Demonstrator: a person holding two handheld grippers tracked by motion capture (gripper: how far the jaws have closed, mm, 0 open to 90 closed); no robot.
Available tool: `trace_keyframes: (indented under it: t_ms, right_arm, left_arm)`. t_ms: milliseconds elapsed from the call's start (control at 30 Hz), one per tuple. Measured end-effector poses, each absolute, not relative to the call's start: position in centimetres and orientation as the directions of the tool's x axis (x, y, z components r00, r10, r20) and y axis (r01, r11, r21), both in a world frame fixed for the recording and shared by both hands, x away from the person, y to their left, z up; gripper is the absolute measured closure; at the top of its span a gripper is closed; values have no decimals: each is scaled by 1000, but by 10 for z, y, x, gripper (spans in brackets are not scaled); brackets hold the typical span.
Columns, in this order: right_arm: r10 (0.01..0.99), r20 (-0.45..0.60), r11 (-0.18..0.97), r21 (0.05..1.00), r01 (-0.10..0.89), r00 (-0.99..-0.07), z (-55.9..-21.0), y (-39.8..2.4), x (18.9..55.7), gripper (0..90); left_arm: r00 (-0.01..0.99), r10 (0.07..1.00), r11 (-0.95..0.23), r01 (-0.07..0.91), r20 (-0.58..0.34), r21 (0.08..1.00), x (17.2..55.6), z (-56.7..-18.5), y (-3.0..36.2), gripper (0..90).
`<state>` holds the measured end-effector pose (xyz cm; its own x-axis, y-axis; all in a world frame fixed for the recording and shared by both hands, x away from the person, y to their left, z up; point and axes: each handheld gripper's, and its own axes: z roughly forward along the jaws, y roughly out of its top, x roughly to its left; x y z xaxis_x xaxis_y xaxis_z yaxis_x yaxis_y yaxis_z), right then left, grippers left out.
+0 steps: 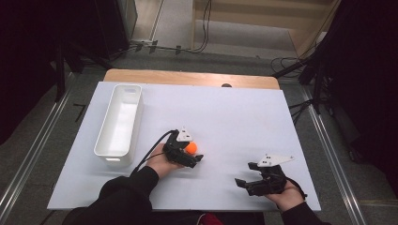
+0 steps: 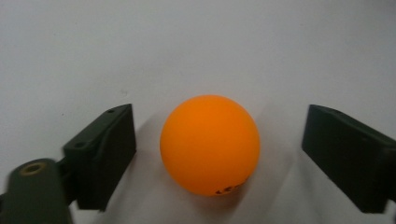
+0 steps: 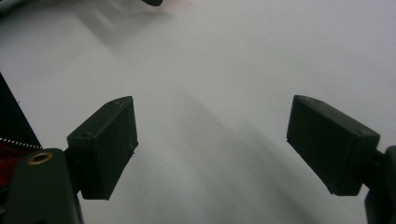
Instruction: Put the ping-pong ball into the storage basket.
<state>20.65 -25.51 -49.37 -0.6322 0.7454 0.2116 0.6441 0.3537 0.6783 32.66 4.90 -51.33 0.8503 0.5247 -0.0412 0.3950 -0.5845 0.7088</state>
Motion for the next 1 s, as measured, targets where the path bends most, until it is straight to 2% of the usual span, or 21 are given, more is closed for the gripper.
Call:
trace_keyframes:
  t_ms: [267, 500, 633, 1000]
  right_arm:
    - [745, 210, 357, 676, 645, -633, -494, -255, 206, 150]
    - [746, 208, 359, 675, 645, -633, -494, -255, 206, 150]
    - [746, 208, 358, 676, 644, -632, -494, -254, 206, 150]
    - [744, 206, 363, 675, 643, -636, -494, -255, 206, 149]
  left_arm:
    - [848, 529, -587, 387, -26, 710, 326, -513, 49, 193]
    - [829, 560, -569, 395, -12, 722, 324, -513, 49, 343]
    - [817, 577, -546, 410, -28, 730, 325, -512, 53, 491]
    - [819, 572, -544, 415, -40, 729, 326, -512, 54, 501]
